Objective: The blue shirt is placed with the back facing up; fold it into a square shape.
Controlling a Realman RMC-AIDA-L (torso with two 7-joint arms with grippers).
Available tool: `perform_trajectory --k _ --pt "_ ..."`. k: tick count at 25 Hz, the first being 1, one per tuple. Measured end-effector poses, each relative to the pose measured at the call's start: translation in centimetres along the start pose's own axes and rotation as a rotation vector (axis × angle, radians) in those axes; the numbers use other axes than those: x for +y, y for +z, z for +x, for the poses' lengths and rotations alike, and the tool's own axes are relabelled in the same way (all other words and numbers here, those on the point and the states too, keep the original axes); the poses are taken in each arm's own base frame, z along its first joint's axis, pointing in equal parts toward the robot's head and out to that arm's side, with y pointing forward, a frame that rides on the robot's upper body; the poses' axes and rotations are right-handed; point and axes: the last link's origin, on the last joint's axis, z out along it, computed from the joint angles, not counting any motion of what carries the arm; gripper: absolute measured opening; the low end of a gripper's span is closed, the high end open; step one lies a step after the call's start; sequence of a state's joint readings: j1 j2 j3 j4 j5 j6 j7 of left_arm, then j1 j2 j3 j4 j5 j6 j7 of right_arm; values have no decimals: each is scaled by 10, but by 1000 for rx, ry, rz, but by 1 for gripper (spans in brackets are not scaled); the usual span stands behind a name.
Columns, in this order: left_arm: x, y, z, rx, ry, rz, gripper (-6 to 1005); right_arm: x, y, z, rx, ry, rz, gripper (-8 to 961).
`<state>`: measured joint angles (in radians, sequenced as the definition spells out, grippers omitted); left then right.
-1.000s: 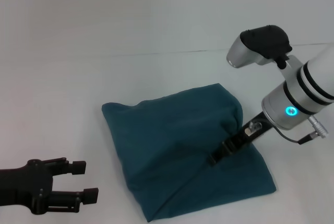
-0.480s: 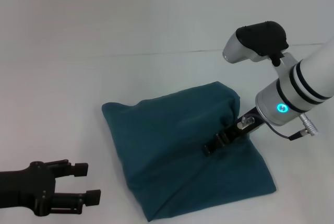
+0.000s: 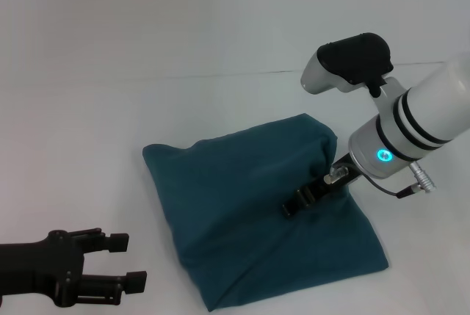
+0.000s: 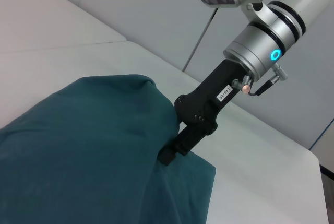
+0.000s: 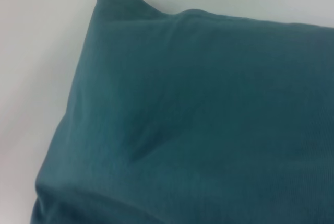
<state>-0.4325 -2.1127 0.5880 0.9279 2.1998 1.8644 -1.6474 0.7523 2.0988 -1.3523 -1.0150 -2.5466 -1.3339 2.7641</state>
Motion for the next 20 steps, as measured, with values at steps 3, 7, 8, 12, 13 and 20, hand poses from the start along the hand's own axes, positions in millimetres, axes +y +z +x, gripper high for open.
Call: perform_trajectory --k 3,7,8,12,13,20 --pt "0 0 0 0 0 -1 904 1 2 -1 1 -5 10 412" --pt "0 1 1 0 3 -3 904 2 3 0 6 -17 12 398" --pt "0 1 1 0 3 -3 904 2 3 0 7 -18 12 394" --pt "0 1 2 0 4 -3 904 2 1 1 16 -23 9 271" --pt "0 1 2 0 4 -3 904 3 0 1 19 -24 8 230" --pt "-1 2 3 0 9 -3 904 -1 -15 4 33 -15 -41 107"
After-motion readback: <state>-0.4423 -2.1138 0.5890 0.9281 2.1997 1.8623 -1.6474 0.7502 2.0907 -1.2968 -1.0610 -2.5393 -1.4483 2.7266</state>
